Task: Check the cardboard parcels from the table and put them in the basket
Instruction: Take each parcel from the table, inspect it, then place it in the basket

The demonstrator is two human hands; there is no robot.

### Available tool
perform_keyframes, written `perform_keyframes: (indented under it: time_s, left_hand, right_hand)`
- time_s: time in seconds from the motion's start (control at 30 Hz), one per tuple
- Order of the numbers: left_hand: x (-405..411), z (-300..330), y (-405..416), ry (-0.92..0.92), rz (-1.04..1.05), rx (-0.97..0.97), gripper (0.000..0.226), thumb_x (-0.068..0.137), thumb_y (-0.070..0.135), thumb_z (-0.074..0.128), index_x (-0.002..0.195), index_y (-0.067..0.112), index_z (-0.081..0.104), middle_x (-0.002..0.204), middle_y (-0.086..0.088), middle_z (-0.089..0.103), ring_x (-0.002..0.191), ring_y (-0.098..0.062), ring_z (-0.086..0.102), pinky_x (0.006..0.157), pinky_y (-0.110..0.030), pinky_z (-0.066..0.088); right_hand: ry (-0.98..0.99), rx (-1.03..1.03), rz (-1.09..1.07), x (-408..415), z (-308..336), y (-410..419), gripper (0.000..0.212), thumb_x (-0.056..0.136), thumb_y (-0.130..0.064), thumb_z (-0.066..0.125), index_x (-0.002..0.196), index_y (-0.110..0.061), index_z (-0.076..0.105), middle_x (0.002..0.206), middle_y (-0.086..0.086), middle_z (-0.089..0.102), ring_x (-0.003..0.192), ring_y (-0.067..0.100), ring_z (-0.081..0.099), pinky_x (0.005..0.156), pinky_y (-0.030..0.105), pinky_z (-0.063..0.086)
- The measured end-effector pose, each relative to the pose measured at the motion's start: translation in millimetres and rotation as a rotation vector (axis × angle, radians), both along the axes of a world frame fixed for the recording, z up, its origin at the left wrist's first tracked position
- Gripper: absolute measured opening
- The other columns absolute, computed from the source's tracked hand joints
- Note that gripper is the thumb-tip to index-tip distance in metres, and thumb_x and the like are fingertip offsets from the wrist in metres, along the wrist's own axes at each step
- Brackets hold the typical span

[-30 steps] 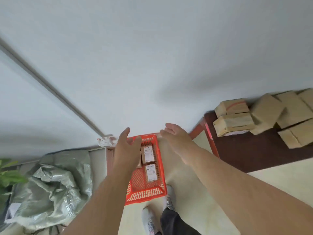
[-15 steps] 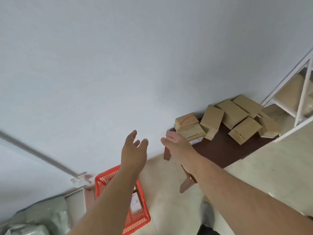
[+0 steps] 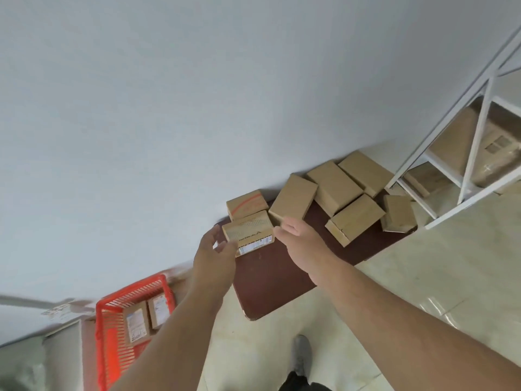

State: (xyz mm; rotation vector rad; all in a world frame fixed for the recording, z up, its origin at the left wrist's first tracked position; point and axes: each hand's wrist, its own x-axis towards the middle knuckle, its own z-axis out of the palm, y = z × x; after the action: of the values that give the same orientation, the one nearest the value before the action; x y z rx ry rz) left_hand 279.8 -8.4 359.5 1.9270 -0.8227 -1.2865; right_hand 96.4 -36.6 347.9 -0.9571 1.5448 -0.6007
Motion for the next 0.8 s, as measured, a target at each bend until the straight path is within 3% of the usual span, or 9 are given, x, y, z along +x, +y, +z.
perform_keyframes:
  time_s: [0.1, 0.27, 0.33, 0.4, 0.47, 0.57, 0.63, 0.73, 0.8]
  left_hand:
    - [-16.4, 5.2, -4.6, -0.008, 0.005, -0.014, 0.038, 0.106, 0.016, 0.057, 0.131, 0.044, 0.051, 0.090, 0.039, 0.047, 0.087, -0.001, 0.065, 0.057, -0.010, 0.043]
    - [-11.6, -7.4, -13.3, 0.035, 0.046, -0.083, 0.045, 0.103, 0.017, 0.060, 0.146, 0.029, 0.053, 0.099, 0.037, 0.050, 0.109, -0.014, 0.066, 0.091, -0.031, 0.049]
    - [-8.9, -9.9, -9.4, 0.064, 0.047, -0.102, 0.044, 0.102, 0.016, 0.061, 0.143, 0.031, 0.053, 0.100, 0.036, 0.052, 0.105, -0.008, 0.065, 0.100, -0.037, 0.052]
    - [-8.2, -20.9, -4.7, 0.096, 0.065, -0.113, 0.036, 0.102, 0.015, 0.060, 0.129, 0.038, 0.052, 0.098, 0.036, 0.053, 0.097, 0.001, 0.062, 0.100, -0.036, 0.051]
    - [-12.2, -22.3, 1.9, 0.111, 0.099, -0.095, 0.032, 0.103, 0.015, 0.059, 0.121, 0.040, 0.050, 0.097, 0.035, 0.053, 0.096, 0.000, 0.061, 0.097, -0.034, 0.049]
    - [-18.7, -18.5, 4.2, 0.138, 0.114, -0.113, 0.040, 0.102, 0.018, 0.060, 0.138, 0.035, 0.055, 0.102, 0.033, 0.056, 0.110, -0.013, 0.064, 0.103, -0.039, 0.053]
    - [-25.6, -16.6, 1.0, 0.139, 0.137, -0.133, 0.043, 0.102, 0.018, 0.059, 0.142, 0.033, 0.052, 0.106, 0.028, 0.059, 0.107, -0.015, 0.066, 0.092, -0.032, 0.054]
    - [-42.5, -18.2, -7.9, 0.117, 0.144, -0.168, 0.039, 0.103, 0.016, 0.057, 0.137, 0.033, 0.050, 0.115, 0.018, 0.061, 0.092, -0.003, 0.063, 0.061, -0.016, 0.049]
    - [-60.8, -22.5, -14.6, 0.089, 0.137, -0.169, 0.046, 0.102, 0.018, 0.058, 0.147, 0.026, 0.050, 0.122, 0.015, 0.060, 0.090, -0.001, 0.062, 0.063, -0.019, 0.049]
  right_hand:
    - [0.015, -0.011, -0.029, -24.6, 7.0, -5.3, 0.061, 0.106, -0.036, 0.057, 0.163, -0.026, 0.037, 0.165, -0.006, 0.043, 0.149, 0.012, 0.042, 0.113, 0.031, 0.035]
    - [0.083, -0.028, -0.043, -44.9, 16.9, 6.0, 0.062, 0.106, -0.036, 0.056, 0.164, -0.024, 0.036, 0.165, -0.005, 0.043, 0.148, 0.012, 0.043, 0.113, 0.030, 0.036]
    - [0.131, -0.041, -0.054, -49.0, 21.4, 14.6, 0.061, 0.106, -0.036, 0.056, 0.163, -0.024, 0.038, 0.165, -0.005, 0.043, 0.149, 0.012, 0.042, 0.115, 0.030, 0.035]
    - [0.174, -0.055, -0.049, -55.3, 23.5, 17.1, 0.061, 0.106, -0.036, 0.057, 0.162, -0.023, 0.039, 0.165, -0.005, 0.044, 0.150, 0.013, 0.042, 0.116, 0.031, 0.035]
    - [0.190, -0.055, -0.056, -63.4, 26.2, 20.4, 0.061, 0.106, -0.036, 0.057, 0.163, -0.022, 0.038, 0.165, -0.004, 0.043, 0.150, 0.014, 0.042, 0.117, 0.032, 0.037]
    - [0.194, -0.072, -0.050, -72.2, 31.0, 20.5, 0.060, 0.107, -0.034, 0.056, 0.163, -0.021, 0.037, 0.165, -0.004, 0.043, 0.149, 0.013, 0.043, 0.106, 0.028, 0.037]
    - [0.184, -0.079, -0.043, -81.0, 29.1, 17.0, 0.060, 0.107, -0.033, 0.056, 0.163, -0.021, 0.038, 0.165, -0.004, 0.043, 0.148, 0.013, 0.044, 0.102, 0.028, 0.037]
    - [0.182, -0.076, -0.031, -99.8, 22.1, 12.4, 0.060, 0.107, -0.034, 0.057, 0.163, -0.022, 0.038, 0.165, -0.003, 0.042, 0.148, 0.013, 0.043, 0.101, 0.028, 0.037]
    - [0.177, -0.068, -0.021, -119.7, 15.0, 8.5, 0.061, 0.107, -0.034, 0.057, 0.163, -0.022, 0.037, 0.166, -0.003, 0.042, 0.149, 0.013, 0.041, 0.104, 0.028, 0.035]
